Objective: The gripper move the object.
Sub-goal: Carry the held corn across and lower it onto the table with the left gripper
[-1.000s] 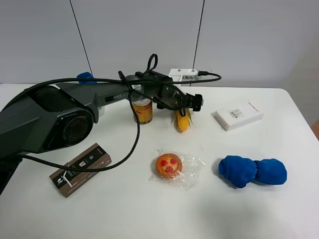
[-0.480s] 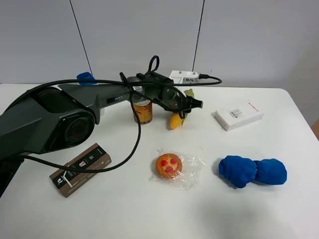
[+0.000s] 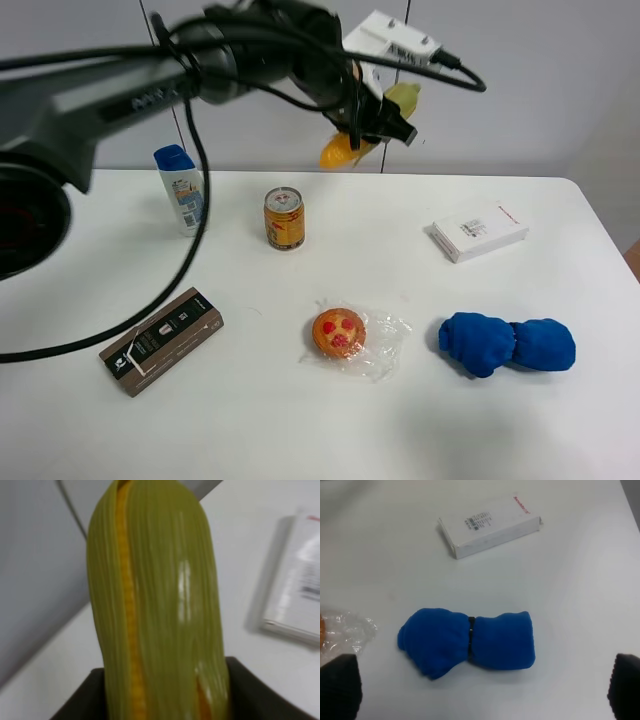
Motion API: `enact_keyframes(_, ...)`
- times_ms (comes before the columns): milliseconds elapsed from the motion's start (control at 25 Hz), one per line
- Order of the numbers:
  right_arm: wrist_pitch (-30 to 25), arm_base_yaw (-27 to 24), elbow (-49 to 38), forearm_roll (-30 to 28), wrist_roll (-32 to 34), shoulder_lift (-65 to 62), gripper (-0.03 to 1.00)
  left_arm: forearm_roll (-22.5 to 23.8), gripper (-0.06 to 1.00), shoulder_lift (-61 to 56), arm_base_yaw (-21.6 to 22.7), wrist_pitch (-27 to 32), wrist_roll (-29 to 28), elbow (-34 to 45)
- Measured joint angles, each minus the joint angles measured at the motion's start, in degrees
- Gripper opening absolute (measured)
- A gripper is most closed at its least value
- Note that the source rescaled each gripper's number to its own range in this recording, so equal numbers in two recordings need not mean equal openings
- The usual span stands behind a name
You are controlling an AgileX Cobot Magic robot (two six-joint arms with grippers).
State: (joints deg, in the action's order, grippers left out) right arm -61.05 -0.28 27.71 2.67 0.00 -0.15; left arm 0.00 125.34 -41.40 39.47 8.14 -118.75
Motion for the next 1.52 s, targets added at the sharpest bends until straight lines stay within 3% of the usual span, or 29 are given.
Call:
enact_keyframes(160, 0.00, 0.00, 0.00, 0.00, 0.00, 0.00, 1.00, -4.77, 0.03, -6.92, -1.21, 14.76, 13.28, 0.00)
enact_keyframes(280, 0.00, 0.00, 0.00, 0.00, 0.00, 0.00, 1.00, -9.72, 0.03, -9.74, -1.39, 26.75, 19.45, 0.00)
enact_keyframes(320, 0.00, 0.00, 0.00, 0.00, 0.00, 0.00, 1.00, -10.91, 0.03, -10.28, -1.39, 28.36, 20.59, 0.00)
enact_keyframes(520, 0.00, 0.00, 0.00, 0.00, 0.00, 0.00, 1.00, -12.32, 0.03, -15.71, -2.15, 29.55, 25.02, 6.22)
enact_keyframes(680, 0.00, 0.00, 0.00, 0.00, 0.00, 0.00, 1.00, -12.57, 0.03, -21.74, -2.34, 29.66, 28.81, 17.70)
enact_keyframes(800, 0.00, 0.00, 0.00, 0.00, 0.00, 0.00, 1.00, -12.47, 0.03, -27.04, -2.34, 29.08, 28.53, 28.68)
enact_keyframes(960, 0.00, 0.00, 0.00, 0.00, 0.00, 0.00, 1.00, -12.73, 0.03, -35.17, -2.07, 19.26, 20.26, 43.64)
enact_keyframes(1280, 0.00, 0.00, 0.00, 0.00, 0.00, 0.00, 1.00, -13.60, 0.03, -39.95, 0.69, -4.96, -14.22, 66.57)
enact_keyframes(1400, 0.00, 0.00, 0.00, 0.00, 0.00, 0.00, 1.00, -13.67, 0.03, -39.95, 0.64, -14.49, -20.26, 73.15)
enact_keyframes(1520, 0.00, 0.00, 0.00, 0.00, 0.00, 0.00, 1.00, -13.78, 0.03, -39.95, 0.51, -21.05, -21.65, 78.64)
